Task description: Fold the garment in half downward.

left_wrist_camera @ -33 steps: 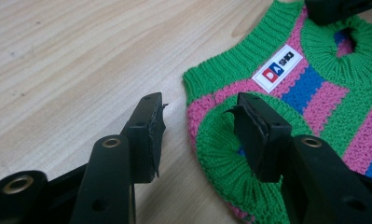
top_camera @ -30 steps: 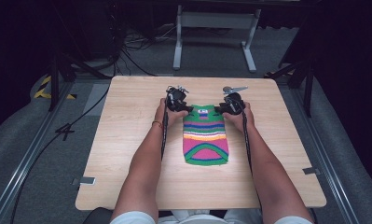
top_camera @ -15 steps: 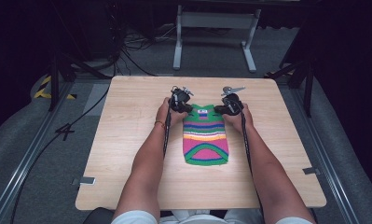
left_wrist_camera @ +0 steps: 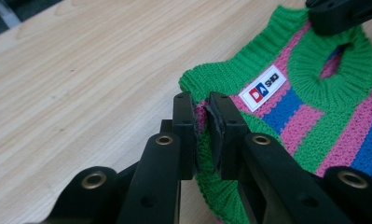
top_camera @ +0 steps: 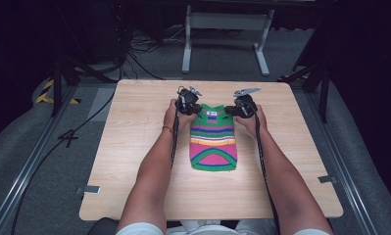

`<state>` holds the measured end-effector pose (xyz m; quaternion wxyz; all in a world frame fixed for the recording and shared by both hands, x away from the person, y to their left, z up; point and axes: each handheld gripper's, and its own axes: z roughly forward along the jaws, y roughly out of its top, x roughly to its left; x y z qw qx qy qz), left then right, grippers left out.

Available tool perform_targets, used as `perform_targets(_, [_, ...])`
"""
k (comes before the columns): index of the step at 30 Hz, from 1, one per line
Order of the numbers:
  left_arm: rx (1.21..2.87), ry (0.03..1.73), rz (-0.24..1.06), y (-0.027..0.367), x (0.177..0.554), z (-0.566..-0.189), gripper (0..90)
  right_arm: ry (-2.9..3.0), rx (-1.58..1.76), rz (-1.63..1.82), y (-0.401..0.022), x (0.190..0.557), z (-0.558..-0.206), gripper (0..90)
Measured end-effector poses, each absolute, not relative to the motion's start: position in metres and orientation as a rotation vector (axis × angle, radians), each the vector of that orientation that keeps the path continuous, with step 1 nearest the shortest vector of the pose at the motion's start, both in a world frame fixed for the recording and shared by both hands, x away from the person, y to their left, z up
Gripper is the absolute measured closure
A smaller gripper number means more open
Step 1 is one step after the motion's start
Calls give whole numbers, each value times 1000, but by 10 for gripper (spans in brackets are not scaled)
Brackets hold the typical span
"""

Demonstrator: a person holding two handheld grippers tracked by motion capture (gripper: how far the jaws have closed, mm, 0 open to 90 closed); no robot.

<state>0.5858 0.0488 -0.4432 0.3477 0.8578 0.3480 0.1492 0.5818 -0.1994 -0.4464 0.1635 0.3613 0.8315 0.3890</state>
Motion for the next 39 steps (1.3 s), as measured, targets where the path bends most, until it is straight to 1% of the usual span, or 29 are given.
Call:
perform_targets(3, [2228,866,429,55,581,-434,832,2368,970,1166,-197,577,-435,858])
perform_targets(8, [2231,820,447,59,572,-425,832,2371,882,1217,-195,566,-422,858])
perform_targets(11, [2245,787,453,63,563,-418,831,2377,847,1240,-195,560,-418,858])
perform_targets(17, [2262,692,465,69,539,-416,830,2398,751,1305,-201,538,-414,858])
perform_targets(21, [2292,661,487,66,535,-419,831,2411,728,1303,-205,528,-416,859])
perform_targets(25, [2304,666,498,61,541,-420,832,2409,744,1285,-206,530,-417,859])
perform_targets(30, [2307,701,521,52,557,-416,831,2398,770,1233,-204,545,-417,859])
perform_targets(31, [2297,713,540,51,563,-411,831,2381,789,1230,-204,552,-415,858])
perform_targets(34, [2283,719,573,51,567,-403,831,2366,790,1231,-203,558,-409,858])
perform_targets(38, [2272,703,596,53,564,-393,828,2342,768,1247,-202,559,-398,858])
perform_targets(39, [2258,691,591,57,560,-387,828,2323,748,1275,-202,557,-389,858])
